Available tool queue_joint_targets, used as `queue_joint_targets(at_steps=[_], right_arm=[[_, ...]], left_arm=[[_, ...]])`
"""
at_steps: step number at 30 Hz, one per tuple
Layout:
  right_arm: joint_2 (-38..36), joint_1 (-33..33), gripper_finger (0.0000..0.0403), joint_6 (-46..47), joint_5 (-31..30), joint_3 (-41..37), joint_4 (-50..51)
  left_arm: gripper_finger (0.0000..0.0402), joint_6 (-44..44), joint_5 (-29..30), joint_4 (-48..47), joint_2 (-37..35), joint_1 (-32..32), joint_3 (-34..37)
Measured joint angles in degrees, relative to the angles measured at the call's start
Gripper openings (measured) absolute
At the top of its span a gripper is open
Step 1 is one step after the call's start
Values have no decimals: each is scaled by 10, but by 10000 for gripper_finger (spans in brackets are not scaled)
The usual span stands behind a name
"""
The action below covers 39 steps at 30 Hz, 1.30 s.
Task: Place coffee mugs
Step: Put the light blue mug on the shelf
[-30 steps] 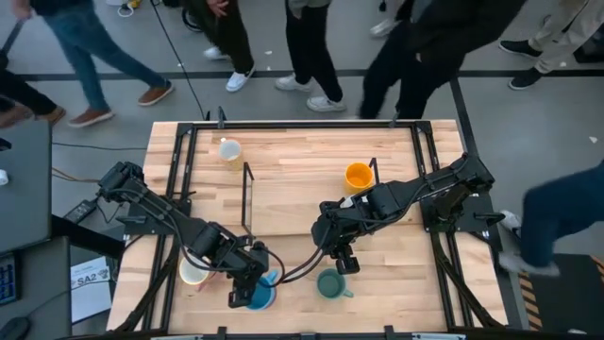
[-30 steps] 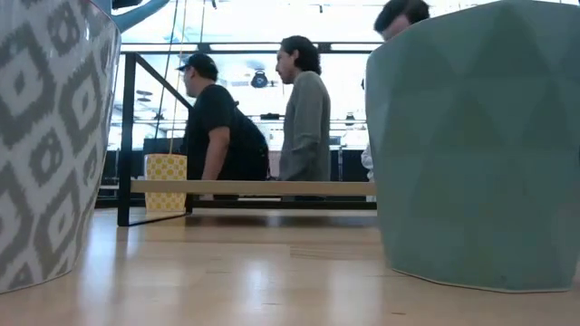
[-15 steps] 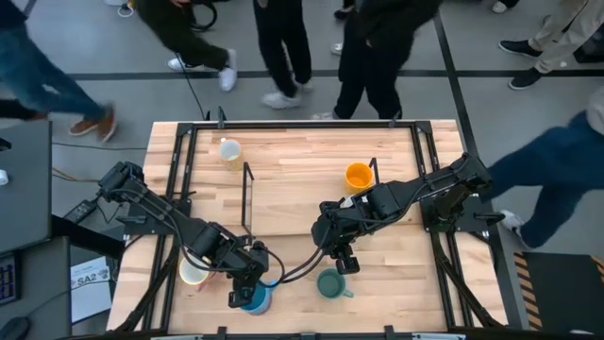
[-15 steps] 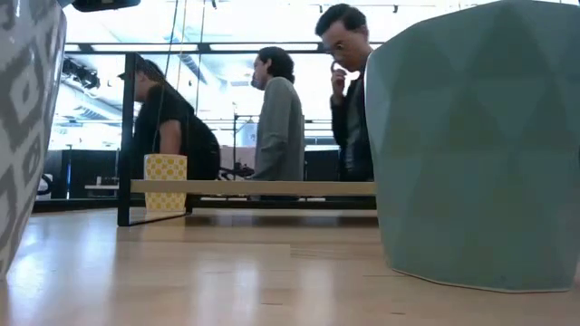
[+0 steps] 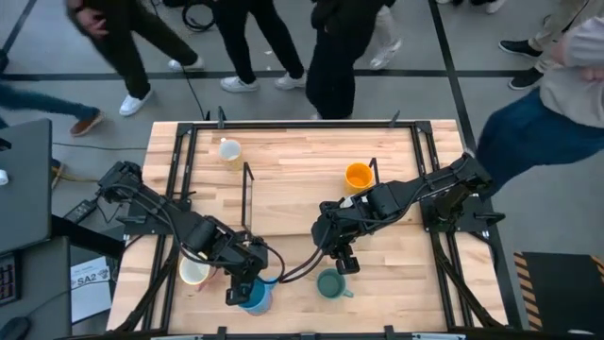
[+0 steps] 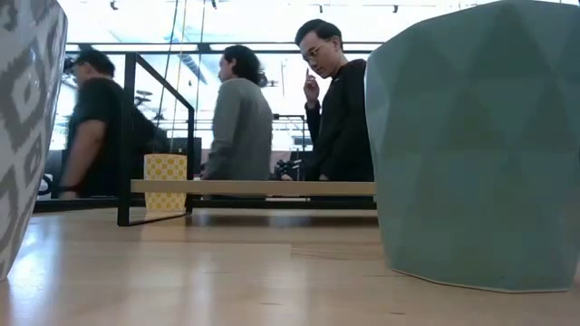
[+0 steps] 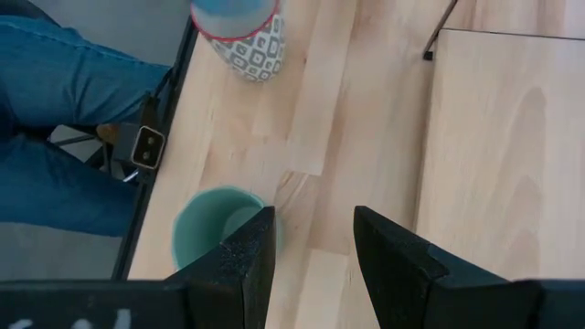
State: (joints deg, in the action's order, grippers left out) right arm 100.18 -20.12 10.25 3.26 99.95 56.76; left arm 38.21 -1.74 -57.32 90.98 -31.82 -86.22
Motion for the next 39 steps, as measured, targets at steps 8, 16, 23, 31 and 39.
queue_joint_targets(at_steps=[8, 16, 23, 31, 39], right_arm=[[-32, 1, 155, -34, 39, 0, 64], [-106, 1, 155, -39, 8, 0, 113], [-158, 8, 155, -40, 1, -8, 111], [-231, 37, 155, -25, -24, -123, 53], [-276, 80, 155, -28, -22, -222, -31]], left_arm=[[31, -152, 24, -58, 0, 62, -112], [30, -354, 38, -76, 0, 185, -168], [30, -531, 37, -80, 14, 301, -169], [30, -697, 34, -81, 64, 397, -169], [29, -812, 15, -81, 144, 437, -169]])
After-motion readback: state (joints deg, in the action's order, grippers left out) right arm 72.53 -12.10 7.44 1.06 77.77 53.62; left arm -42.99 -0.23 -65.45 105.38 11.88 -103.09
